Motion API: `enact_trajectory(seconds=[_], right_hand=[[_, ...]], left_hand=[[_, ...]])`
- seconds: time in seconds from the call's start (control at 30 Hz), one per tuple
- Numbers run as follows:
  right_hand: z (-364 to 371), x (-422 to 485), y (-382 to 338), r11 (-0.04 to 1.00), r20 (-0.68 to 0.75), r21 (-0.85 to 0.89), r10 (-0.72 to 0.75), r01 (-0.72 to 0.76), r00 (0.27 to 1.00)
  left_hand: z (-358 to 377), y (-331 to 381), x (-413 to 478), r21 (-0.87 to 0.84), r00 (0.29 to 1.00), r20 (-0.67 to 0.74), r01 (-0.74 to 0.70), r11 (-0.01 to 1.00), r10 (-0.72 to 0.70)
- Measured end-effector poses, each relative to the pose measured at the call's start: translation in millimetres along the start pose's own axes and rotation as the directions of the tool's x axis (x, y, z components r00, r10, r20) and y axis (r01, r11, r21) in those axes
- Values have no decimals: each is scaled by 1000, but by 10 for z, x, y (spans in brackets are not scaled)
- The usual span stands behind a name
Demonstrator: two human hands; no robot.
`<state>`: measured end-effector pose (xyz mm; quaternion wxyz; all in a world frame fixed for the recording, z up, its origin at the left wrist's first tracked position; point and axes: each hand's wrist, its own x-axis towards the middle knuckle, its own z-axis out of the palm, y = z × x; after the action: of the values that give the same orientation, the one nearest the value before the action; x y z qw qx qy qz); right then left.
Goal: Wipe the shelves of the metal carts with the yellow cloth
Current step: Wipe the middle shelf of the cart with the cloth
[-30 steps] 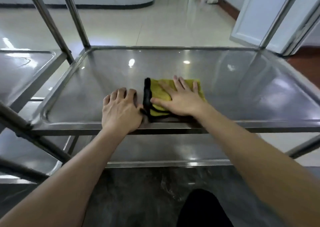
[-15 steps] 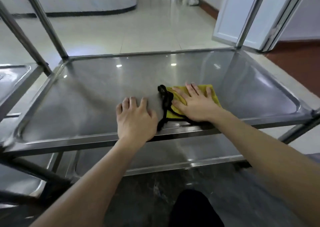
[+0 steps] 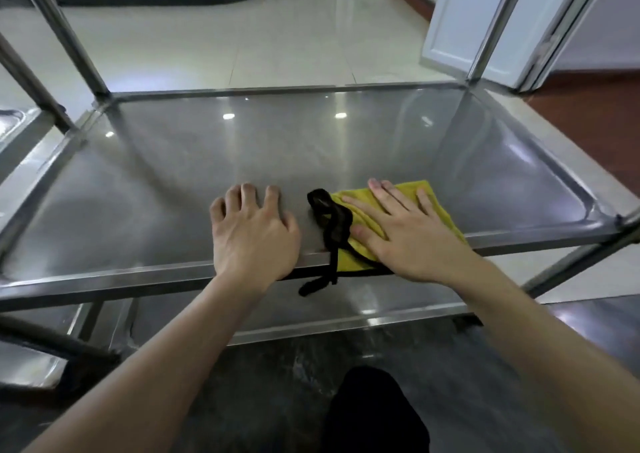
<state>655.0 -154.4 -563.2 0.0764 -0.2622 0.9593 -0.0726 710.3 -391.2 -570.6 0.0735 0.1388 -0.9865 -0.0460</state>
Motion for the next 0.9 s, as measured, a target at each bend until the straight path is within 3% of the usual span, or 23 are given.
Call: enact_trajectory(seconds=[0.3,0.4,0.57,0.67,0.8,0.9], right_hand=[[-545,2503,316,981,95,-85,182,-174,979],[-403,2172,195,987,80,-12,161,-161,984],[-152,383,151,999,2,18,26,-27,1000],[-158,-309,401,998,14,-22,57,-56,998],[-400,400,894,983,95,-19,183,-182,979],[-556,1342,1064,970,61,-7,242,-242,968]], left_hand=[[19,-2,46,-14,999,-36,22,1000,-22],[13,-13,68,-22,999,-32,22,1000,-22],[-19,1,62,1,1000,-8,26,1000,-26],[-36,18,49,30,1000,9,20,999,-21],[-43,46,21,42,1000,26,6,999,-7],[-40,22,40,33,1000,13,24,999,-24]])
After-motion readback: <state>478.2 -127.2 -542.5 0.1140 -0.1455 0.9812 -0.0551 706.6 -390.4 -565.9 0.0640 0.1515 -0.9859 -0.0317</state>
